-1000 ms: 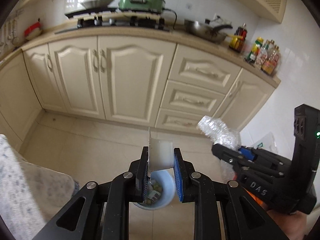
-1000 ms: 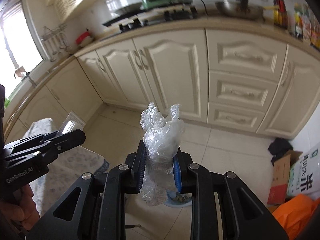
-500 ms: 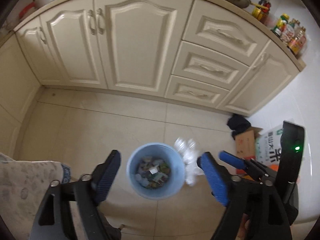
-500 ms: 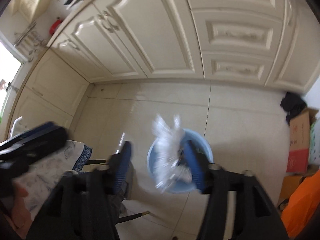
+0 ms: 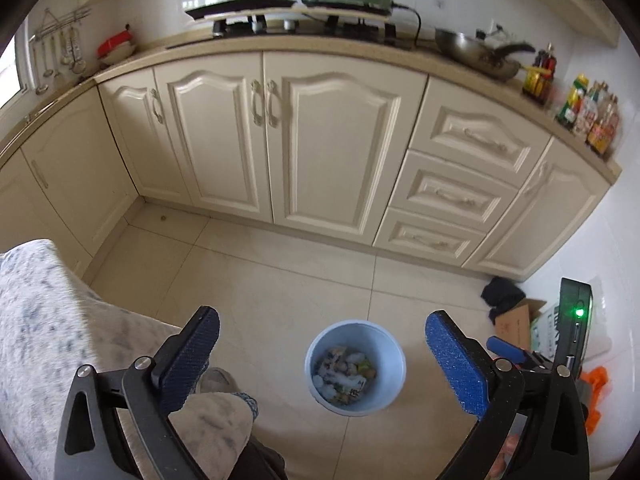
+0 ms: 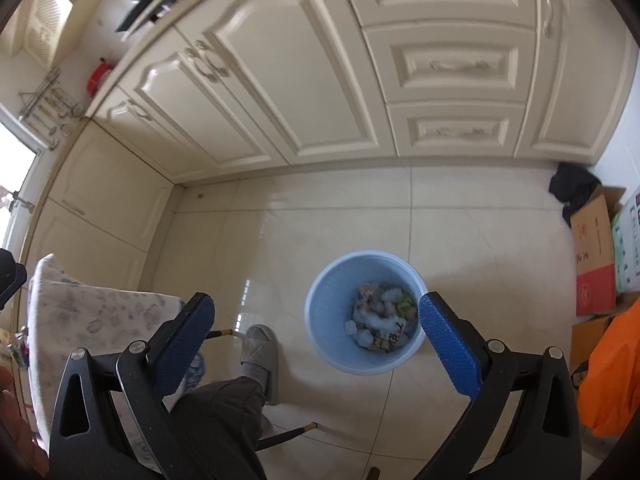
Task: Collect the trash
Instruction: 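Open both tools to drop the plastic wrap and cup into the bin, then return both tools to the table above the remaining trash, then grasp the red wrapper with the right tool while the left tool grasps the juice carton, then carry the red wrapper and juice carton over the blue bin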
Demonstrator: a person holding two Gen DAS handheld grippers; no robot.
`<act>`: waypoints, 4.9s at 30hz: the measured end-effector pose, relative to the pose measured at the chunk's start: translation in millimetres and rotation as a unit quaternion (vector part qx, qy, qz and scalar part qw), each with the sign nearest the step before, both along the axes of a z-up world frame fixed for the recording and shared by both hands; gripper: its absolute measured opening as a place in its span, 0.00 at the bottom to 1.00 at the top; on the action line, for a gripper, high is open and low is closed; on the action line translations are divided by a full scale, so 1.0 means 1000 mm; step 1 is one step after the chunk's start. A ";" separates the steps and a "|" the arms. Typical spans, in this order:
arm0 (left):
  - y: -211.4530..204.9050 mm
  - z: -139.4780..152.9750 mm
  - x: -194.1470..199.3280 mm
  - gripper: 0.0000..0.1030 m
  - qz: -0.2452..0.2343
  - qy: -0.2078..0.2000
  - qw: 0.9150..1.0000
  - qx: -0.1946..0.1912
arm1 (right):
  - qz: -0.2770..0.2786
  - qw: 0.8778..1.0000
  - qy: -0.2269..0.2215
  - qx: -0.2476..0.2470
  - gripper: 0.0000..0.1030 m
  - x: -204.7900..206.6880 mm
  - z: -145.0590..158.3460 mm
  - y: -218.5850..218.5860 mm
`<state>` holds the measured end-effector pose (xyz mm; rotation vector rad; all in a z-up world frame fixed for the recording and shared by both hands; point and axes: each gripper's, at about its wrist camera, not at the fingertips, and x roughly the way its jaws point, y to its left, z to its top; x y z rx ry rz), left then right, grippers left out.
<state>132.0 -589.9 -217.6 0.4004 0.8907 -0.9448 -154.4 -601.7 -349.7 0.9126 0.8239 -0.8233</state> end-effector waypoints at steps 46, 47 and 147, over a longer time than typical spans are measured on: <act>0.549 0.075 0.057 0.99 0.327 -0.125 0.936 -0.051 | 0.482 0.861 -0.058 -0.156 1.00 0.405 0.149 0.342; 0.548 0.070 0.068 0.99 0.322 -0.121 0.938 -0.041 | 0.490 0.857 -0.049 -0.151 1.00 0.417 0.139 0.344; 0.590 0.036 0.021 0.32 0.188 0.022 0.977 -0.094 | 0.504 0.853 -0.095 -0.093 0.14 0.303 0.123 0.340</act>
